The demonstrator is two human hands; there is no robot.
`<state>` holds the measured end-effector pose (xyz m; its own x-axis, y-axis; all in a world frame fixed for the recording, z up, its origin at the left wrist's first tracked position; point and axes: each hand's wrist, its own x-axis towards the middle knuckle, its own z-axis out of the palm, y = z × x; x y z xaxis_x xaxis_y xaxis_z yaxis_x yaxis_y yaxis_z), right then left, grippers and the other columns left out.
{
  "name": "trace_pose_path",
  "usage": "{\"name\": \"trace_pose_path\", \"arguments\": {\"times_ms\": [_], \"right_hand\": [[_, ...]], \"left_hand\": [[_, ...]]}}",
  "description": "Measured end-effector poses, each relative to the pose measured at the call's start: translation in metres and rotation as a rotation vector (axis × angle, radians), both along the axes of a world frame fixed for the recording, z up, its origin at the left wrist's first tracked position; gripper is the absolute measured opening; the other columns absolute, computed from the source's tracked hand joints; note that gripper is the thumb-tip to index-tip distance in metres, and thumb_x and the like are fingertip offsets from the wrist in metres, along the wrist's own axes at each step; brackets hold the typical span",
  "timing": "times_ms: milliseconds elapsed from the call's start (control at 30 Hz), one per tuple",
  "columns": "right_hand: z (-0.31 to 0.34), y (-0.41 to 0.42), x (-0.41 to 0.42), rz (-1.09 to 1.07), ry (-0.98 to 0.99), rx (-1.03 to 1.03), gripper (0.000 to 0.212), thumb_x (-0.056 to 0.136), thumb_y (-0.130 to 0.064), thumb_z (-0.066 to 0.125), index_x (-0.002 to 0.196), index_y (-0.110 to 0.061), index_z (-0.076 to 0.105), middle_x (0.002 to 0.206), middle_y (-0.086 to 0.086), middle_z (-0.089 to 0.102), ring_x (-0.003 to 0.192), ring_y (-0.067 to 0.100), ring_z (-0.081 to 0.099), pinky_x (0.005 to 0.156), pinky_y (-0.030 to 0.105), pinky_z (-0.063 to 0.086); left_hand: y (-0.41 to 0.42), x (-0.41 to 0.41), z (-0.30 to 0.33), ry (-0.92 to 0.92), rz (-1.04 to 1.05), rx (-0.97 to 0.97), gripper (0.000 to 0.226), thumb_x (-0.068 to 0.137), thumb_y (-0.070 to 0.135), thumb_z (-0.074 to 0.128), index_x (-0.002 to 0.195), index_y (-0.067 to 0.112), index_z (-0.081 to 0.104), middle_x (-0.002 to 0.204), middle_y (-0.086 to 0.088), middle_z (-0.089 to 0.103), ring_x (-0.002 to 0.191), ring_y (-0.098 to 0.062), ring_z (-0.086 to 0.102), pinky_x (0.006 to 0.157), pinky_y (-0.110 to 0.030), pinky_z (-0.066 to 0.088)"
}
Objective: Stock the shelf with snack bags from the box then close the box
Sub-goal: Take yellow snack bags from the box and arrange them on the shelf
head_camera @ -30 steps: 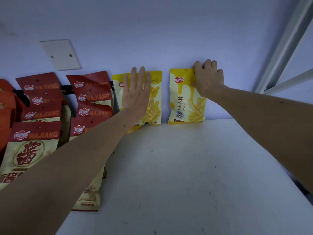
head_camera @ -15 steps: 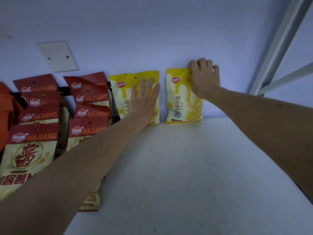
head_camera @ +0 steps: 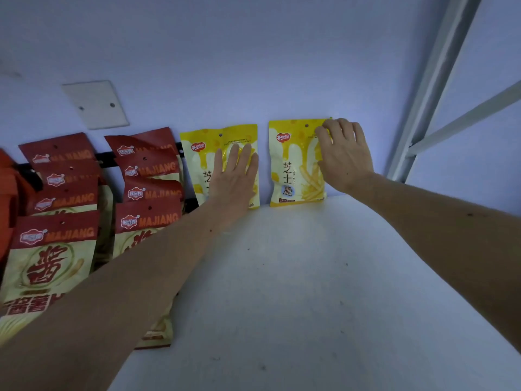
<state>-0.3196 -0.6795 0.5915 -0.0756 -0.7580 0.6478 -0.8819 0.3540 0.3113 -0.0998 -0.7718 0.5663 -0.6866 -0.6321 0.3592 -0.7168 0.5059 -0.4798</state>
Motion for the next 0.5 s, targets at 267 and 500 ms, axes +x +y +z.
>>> {"name": "trace_pose_path", "arguments": {"times_ms": [267, 500], "right_hand": [[-0.014, 0.070, 0.036, -0.045, 0.047, 0.089, 0.052, 0.064, -0.004, 0.068, 0.114, -0.001, 0.054, 0.121, 0.018, 0.054, 0.110, 0.039, 0.049, 0.093, 0.045, 0.034], [-0.021, 0.141, 0.098, -0.111, 0.027, 0.143, 0.047, 0.061, -0.004, 0.069, 0.108, -0.001, 0.060, 0.126, 0.021, 0.051, 0.115, 0.040, 0.045, 0.095, 0.049, 0.037]], "left_hand": [[0.047, 0.033, 0.002, 0.004, -0.104, 0.056, 0.073, 0.097, 0.036, 0.049, 0.152, 0.011, 0.009, 0.161, -0.009, -0.003, 0.148, -0.032, 0.001, 0.116, -0.054, 0.002], [0.104, 0.098, 0.003, -0.039, -0.205, 0.087, 0.069, 0.095, 0.039, 0.051, 0.150, 0.012, 0.018, 0.160, -0.010, 0.005, 0.147, -0.032, 0.007, 0.115, -0.056, 0.008]]}}
